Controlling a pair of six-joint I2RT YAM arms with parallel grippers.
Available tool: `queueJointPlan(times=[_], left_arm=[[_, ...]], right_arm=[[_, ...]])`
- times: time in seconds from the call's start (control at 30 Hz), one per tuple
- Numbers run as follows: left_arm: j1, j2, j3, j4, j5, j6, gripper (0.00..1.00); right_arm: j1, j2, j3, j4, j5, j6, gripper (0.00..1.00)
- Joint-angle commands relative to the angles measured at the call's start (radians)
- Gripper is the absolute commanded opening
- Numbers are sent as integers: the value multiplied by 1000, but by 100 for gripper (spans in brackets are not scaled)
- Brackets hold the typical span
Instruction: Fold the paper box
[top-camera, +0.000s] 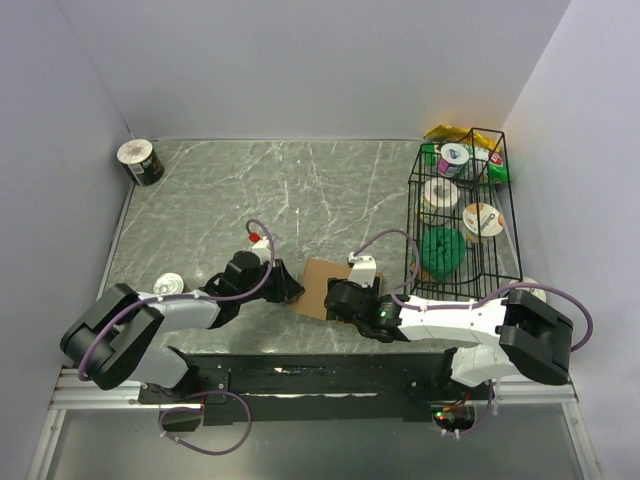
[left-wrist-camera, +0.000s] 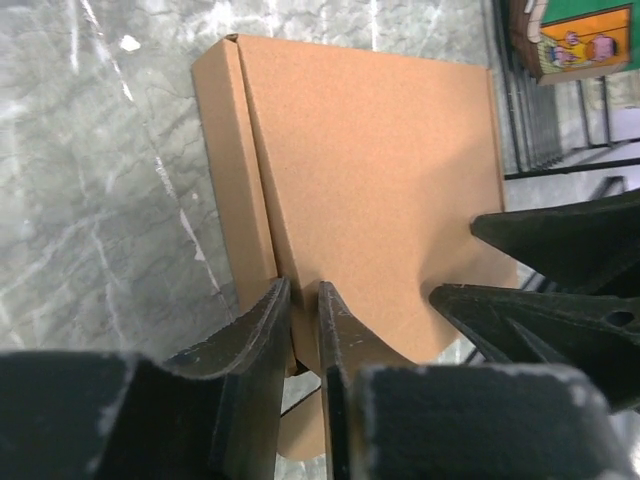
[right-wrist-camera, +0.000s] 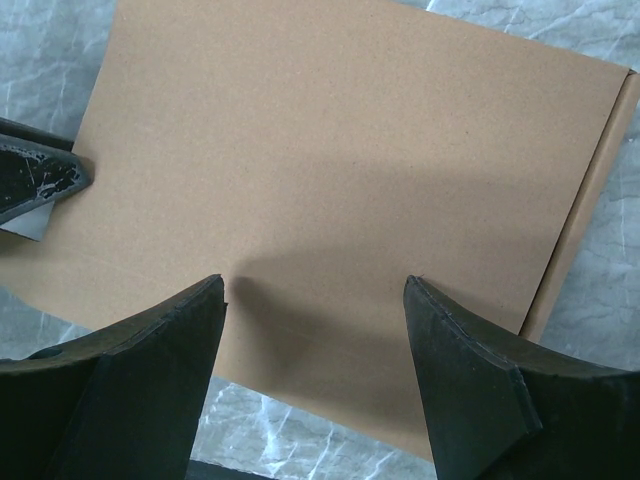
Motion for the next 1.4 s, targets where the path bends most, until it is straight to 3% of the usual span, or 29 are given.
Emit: queueJointPlan(times=[0.0, 0.1, 0.2, 0.23, 0.3, 0.57, 0.77, 0.93, 1.13, 1.2, 1.37], left_arm=[[-30, -43, -19, -180, -124, 59, 27], [-31, -80, -4, -220, -164, 70, 48], [-31, -97, 13, -236, -174, 76, 63], [-31, -98, 16, -239, -174, 76, 64], [-31, -85, 19, -234, -164, 76, 64], [-39, 47, 12, -168, -131, 96, 43], [-48, 40, 6, -191, -187, 124, 40], [-45, -15, 27, -203, -197, 118, 54], [8, -138, 94, -254, -178, 108, 94], [32, -170, 101, -271, -174, 110, 99], [116, -241, 107, -315, -131, 124, 96]], right_arm=[[8, 22, -16, -28, -31, 42, 79], [9, 22, -9, -36, -29, 38, 79], [6, 16, 0, -36, -29, 22, 79], [8, 16, 2, -36, -29, 19, 79], [9, 15, 5, -33, -31, 16, 80], [12, 5, 11, -19, -31, -28, 82], [31, -42, 95, 9, -83, -326, 94], [32, -74, 163, -8, -207, -600, 98], [43, -39, 208, -65, -215, -760, 97], [73, -28, 195, -62, -183, -774, 97], [135, 19, 180, -42, -97, -789, 97]])
